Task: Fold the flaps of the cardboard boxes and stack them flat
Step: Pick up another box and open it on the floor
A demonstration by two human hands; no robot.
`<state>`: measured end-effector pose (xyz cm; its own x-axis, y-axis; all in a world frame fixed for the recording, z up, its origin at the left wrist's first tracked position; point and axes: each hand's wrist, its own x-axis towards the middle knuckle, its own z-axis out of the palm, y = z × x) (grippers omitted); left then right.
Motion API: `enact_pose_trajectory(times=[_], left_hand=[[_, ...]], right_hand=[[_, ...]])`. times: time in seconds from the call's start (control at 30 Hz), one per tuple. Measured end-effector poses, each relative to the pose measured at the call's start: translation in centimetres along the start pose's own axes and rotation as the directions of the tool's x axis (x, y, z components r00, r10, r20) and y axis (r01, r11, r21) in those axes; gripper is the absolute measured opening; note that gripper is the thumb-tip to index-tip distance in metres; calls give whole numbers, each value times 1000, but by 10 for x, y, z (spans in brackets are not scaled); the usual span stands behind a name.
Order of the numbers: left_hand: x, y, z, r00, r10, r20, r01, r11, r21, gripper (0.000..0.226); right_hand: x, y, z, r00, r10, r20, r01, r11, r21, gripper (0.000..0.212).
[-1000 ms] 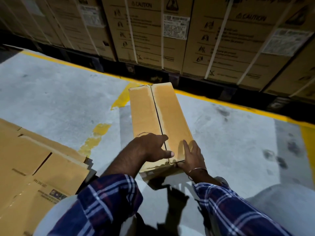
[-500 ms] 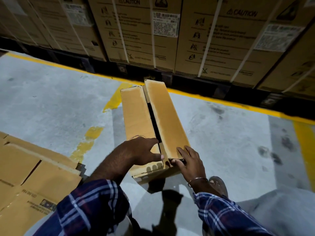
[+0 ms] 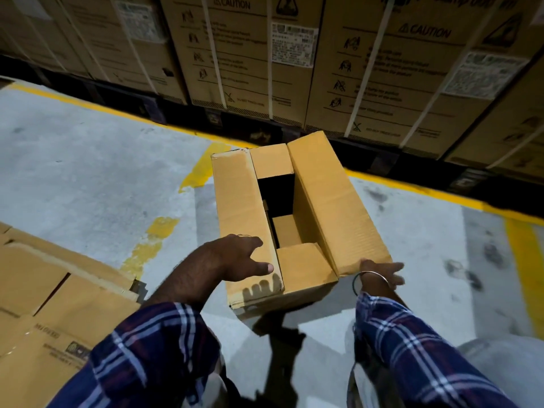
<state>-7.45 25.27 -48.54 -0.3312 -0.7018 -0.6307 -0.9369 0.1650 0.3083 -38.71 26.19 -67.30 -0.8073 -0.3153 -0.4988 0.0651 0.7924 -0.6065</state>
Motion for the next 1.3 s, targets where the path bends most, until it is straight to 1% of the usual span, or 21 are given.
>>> enact_pose_trajectory(times=[0.03, 0.07, 0.1, 0.13, 0.17, 0.2, 0.3, 0.33, 0.4, 0.5, 0.6, 0.77, 0.83, 0.9, 0.93, 1.0, 1.1, 1.17, 1.23, 1.27, 1.3], left_hand=[[0, -1, -1, 1000, 0, 0, 0, 1000, 1, 77], [1, -2, -1, 1000, 0, 0, 0, 1000, 1, 77], [2, -2, -1, 1000, 2, -1, -2, 1000, 3, 76], [3, -3, -1, 1000, 2, 0, -2, 1000, 3, 76], [4, -4, -1, 1000, 4, -1, -4, 1000, 5, 76], [5, -5, 0, 1000, 5, -1, -5, 1000, 7, 75], [9, -7, 1, 1000, 4, 8, -4, 1000, 12, 75], [10, -9, 2, 1000, 5, 12, -5, 1000, 8, 75], [12, -10, 2, 1000, 9, 18, -9, 1000, -3, 75], [17, -11, 2, 999, 14, 32, -14, 1000, 6, 74], [19, -10, 2, 999, 12, 39, -13, 1000, 15, 74], [23, -10, 4, 999, -5, 54, 5, 1000, 4, 75], [21, -10, 5, 998, -15, 66, 15, 1000, 1, 75], [21, -11, 6, 997, -23, 79, 22, 1000, 12, 76], [21, -11, 7, 996, -24, 85, 23, 1000, 17, 76], [18, -12, 9, 995, -23, 93, 21, 1000, 23, 78], [14, -11, 12, 996, -22, 84, 19, 999, 39, 78], [12, -6, 17, 996, -20, 84, 14, 997, 73, 77], [12, -2, 26, 998, -1, 66, -8, 990, 142, 75], [13, -1, 33, 999, 9, 53, -18, 983, 185, 75], [13, 4, 39, 999, 15, 49, -26, 972, 233, 74]], right_hand=[[-3, -5, -8, 990, -133, -54, 129, 989, -71, 98], [1, -3, -5, 947, -315, -71, 298, 938, -179, 100], [1, -3, -5, 883, -469, -14, 438, 833, -338, 95], [4, -2, 2, 830, -549, 102, 522, 698, -490, 83], [5, -1, 12, 810, -546, 213, 555, 597, -579, 68], [6, 2, 23, 822, -490, 289, 556, 586, -589, 58], [-3, 20, 50, 840, -247, 484, 495, 715, -493, 69], [-5, 26, 54, 836, -230, 499, 470, 770, -432, 66], [-8, 34, 58, 836, -275, 475, 466, 813, -349, 56], [-9, 32, 57, 843, -326, 428, 491, 792, -364, 49], [-10, 32, 54, 829, -338, 446, 517, 767, -380, 47], [-16, 43, 41, 847, -288, 448, 473, 792, -386, 43], [-23, 42, 29, 839, -302, 454, 501, 755, -423, 35], [-33, 25, 18, 808, -373, 455, 570, 690, -447, 32], [-40, 9, 14, 767, -439, 469, 629, 659, -412, 38], [-67, -36, 0, 636, -556, 536, 760, 574, -306, 48], [-124, -102, -35, 418, -617, 667, 894, 409, -182, 45], [-160, -123, -71, 306, -641, 704, 948, 273, -164, 43], [-184, -124, -109, 239, -663, 710, 970, 197, -142, 42], [-188, -118, -122, 222, -670, 709, 971, 215, -100, 41], [-190, -110, -135, 221, -676, 703, 963, 267, -46, 38]])
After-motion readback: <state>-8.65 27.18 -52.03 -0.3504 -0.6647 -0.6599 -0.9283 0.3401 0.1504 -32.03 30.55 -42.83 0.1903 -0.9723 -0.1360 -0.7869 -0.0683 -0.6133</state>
